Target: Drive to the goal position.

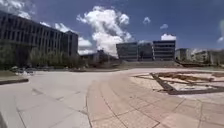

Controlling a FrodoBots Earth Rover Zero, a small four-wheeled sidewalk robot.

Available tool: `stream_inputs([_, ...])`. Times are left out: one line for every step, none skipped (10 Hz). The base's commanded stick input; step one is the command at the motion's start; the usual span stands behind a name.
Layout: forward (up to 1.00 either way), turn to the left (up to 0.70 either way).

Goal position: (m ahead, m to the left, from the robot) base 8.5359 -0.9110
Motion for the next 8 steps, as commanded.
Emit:
stream_inputs([0.7, 0.0])
stream_inputs([0.7, 0.0])
stream_inputs([0.7, 0.0])
stream_inputs([0.7, 0.0])
stream_inputs([0.7, 0.0])
stream_inputs([0.7, 0.0])
stream_inputs([0.7, 0.0])
stream_inputs([0.7, 0.0])
